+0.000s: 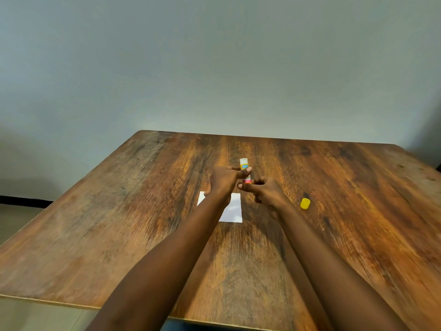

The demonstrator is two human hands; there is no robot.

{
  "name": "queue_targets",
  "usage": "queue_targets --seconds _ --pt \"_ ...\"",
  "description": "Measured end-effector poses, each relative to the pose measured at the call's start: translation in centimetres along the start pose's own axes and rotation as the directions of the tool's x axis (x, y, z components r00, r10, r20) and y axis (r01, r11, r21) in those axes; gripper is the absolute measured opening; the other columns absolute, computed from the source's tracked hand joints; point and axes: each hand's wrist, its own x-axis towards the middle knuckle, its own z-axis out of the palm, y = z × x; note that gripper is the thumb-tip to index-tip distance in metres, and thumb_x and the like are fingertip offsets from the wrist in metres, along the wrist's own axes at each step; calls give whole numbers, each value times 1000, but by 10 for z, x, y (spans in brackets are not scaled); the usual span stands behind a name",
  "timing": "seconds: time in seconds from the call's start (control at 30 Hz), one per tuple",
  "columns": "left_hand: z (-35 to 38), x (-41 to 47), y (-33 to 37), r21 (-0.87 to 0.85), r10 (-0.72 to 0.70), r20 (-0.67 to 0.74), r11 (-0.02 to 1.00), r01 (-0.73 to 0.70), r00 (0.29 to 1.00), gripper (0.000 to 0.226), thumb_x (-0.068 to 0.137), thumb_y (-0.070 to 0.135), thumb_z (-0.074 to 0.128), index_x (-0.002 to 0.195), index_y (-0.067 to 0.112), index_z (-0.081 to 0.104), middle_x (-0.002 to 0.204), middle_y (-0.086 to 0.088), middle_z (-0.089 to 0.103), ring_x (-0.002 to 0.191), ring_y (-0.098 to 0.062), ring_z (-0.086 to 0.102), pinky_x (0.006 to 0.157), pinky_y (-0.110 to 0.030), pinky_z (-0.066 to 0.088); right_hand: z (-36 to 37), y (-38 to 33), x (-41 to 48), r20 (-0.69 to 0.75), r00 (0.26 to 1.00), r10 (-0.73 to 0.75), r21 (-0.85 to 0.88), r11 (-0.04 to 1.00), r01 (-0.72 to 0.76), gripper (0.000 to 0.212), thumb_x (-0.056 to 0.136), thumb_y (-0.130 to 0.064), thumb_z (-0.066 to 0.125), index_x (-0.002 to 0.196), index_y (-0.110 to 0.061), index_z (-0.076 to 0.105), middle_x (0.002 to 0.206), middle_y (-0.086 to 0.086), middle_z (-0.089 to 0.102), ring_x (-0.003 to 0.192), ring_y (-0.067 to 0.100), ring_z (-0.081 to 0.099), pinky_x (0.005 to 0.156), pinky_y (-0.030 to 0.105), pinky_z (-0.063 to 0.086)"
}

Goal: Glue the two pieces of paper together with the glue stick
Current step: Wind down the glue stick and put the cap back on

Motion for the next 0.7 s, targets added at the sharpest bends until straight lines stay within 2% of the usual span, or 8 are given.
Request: queue_targets --seconds 0.07,0.13,0.23,0.33,0.43,0.5,0.57,0.7 --pt "-2 3 1 -38 -3 30 999 4 1000 35 75 18 76 103 -2 70 105 -15 71 100 -25 63 82 -34 51 -6 -1 -2 129 989 68 91 993 -80 16 79 -18 72 89 -6 70 65 0 58 56 8 46 54 22 37" --pt "-3 3 2 -58 -5 51 998 7 999 33 76 15 75 104 -3 70 96 -10 69 94 -19 59 71 -23 42 -10 0 -2 178 978 113 130 982 -137 10 83 -19 67 78 -12 74 70 0 68 66 10 57 65 27 43" --pt "-3 1 2 -66 -21 48 998 24 999 34 77 15 74 105 -3 69 98 -9 67 94 -16 54 80 -28 36 -12 1 1 132 985 115 120 984 -131 22 82 -12 67 62 -14 75 60 -2 68 67 13 55 67 29 44" --pt "-2 1 -2 -58 -25 29 998 26 999 35 75 18 76 103 -3 70 92 -6 67 90 -17 56 78 -29 39 -10 1 2 70 995 76 48 996 -80 24 73 -10 75 51 -15 70 52 -8 63 66 12 51 62 27 38" --pt "2 0 -5 -30 -2 12 1000 3 1000 35 72 20 79 98 -1 71 80 -1 65 82 -17 60 71 -28 47 -5 5 1 -18 1000 20 -6 1000 -20 25 66 -8 81 60 -13 57 61 1 56 63 15 51 59 27 38" --pt "6 -1 -8 -13 11 19 1000 -10 1000 35 71 21 80 98 0 72 83 -4 66 81 -17 63 76 -33 51 -3 9 1 -73 997 -16 -41 999 13 30 65 -7 81 65 -10 51 62 4 51 59 15 48 57 28 38" --pt "7 -1 -9 -28 15 29 999 -14 999 34 71 20 79 98 0 72 84 -4 67 75 -12 64 69 -27 51 -3 10 -1 -86 996 -38 -57 998 33 29 68 -10 80 74 -9 51 66 7 51 62 16 48 58 30 38" --pt "3 2 -7 -93 -13 88 995 21 996 30 74 15 77 97 -3 70 95 -15 70 87 -23 66 81 -37 53 -9 9 -6 98 995 -6 74 997 -1 12 82 -22 70 80 -13 62 74 3 62 65 11 56 57 24 40"
